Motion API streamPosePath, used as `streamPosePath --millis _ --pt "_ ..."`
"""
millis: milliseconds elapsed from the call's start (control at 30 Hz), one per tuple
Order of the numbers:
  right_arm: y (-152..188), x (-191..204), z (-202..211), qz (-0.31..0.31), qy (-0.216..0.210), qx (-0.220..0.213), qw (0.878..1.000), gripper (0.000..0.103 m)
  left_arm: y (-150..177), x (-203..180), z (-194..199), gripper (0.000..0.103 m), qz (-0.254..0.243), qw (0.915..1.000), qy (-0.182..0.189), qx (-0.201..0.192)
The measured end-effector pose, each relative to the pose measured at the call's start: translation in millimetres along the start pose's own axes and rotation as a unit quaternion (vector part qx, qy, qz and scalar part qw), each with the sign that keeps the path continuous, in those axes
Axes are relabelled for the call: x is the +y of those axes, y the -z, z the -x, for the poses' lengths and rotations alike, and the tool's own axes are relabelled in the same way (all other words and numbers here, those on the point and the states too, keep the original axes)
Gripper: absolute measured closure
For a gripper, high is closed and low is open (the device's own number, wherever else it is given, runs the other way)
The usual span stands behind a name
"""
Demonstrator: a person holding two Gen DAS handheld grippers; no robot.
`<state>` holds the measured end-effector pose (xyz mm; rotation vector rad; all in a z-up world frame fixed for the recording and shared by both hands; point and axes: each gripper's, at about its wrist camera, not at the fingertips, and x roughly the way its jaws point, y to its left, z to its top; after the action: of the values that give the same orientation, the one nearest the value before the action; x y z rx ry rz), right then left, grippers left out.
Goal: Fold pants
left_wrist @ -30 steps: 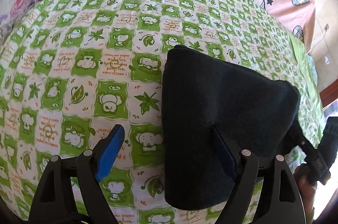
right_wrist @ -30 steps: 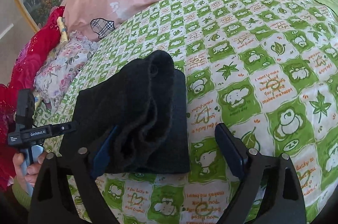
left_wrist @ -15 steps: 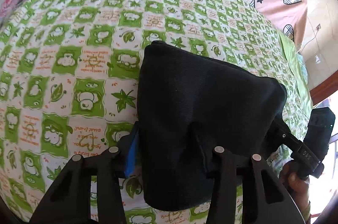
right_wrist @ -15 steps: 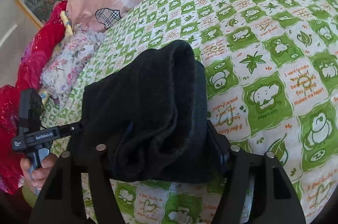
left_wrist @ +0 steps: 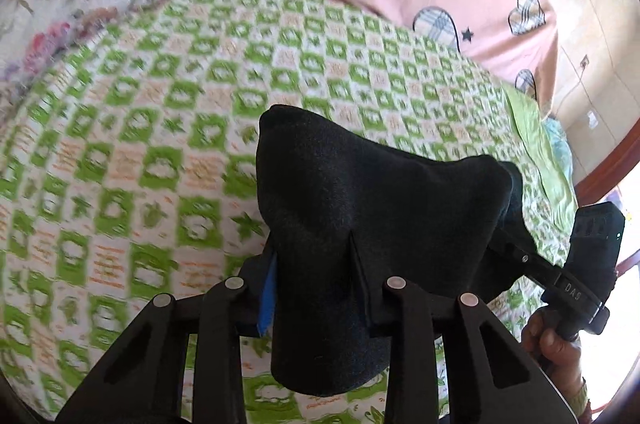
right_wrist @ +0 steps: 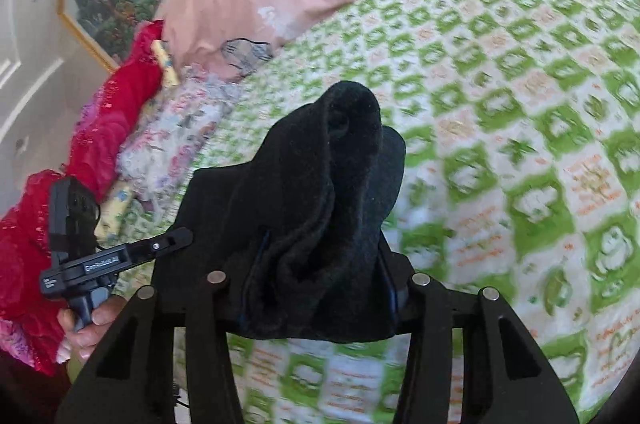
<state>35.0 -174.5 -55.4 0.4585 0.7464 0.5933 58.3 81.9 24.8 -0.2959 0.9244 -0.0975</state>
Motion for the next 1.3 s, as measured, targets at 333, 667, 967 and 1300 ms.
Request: streamPosePath --millis 333,667,967,1300 --pt "-24.9 42.4 -50.7 0.04 -0.021 0.012 0.999 0.054 -23.1 47.8 17.3 0.071 0.029 0.9985 -0.03 -0.036" --pt "-44.0 64.1 -105.4 0.073 -0.022 0.04 0.996 0.054 -36.2 93.6 -0.2 0.071 0.06 0.9957 -0.059 -0.037" --pt "-43.0 54.3 -126.3 0.075 -0.01 0.06 0.995 0.052 -28.4 108.1 -19.8 0.067 0.065 0.9954 -0.068 -0.018" --pt "-37.1 36.0 -122.2 0.06 0.021 0.054 0.997 0.033 -21.7 106.2 -25.1 0.045 0.052 0.9944 -0.091 -0.016"
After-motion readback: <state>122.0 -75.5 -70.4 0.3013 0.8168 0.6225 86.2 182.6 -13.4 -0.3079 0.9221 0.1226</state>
